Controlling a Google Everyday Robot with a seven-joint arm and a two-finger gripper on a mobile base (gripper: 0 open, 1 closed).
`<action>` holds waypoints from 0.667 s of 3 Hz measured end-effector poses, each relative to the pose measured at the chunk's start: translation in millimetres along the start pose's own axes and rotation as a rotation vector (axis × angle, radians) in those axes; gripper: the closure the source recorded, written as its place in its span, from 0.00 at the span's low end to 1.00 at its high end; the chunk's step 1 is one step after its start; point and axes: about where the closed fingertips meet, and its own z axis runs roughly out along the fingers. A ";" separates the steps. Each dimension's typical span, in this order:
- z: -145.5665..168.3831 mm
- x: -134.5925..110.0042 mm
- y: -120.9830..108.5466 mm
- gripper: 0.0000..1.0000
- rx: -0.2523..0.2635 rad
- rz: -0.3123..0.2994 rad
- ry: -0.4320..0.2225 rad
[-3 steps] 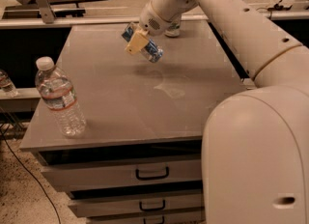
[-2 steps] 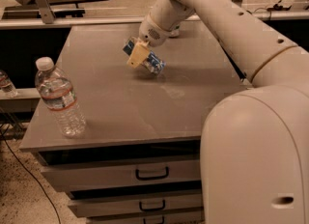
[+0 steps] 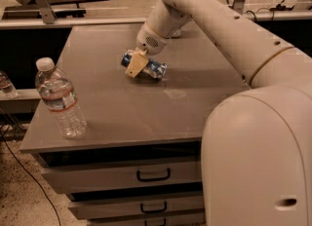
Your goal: Knock redbull can over
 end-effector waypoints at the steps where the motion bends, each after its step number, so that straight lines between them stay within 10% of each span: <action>1: 4.9 -1.9 7.1 0.36 -0.022 -0.006 0.004; 2: 1.3 -3.6 10.8 0.13 -0.021 -0.006 0.002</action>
Offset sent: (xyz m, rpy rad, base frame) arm -0.0149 0.0002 0.0135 0.0041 0.0033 0.0089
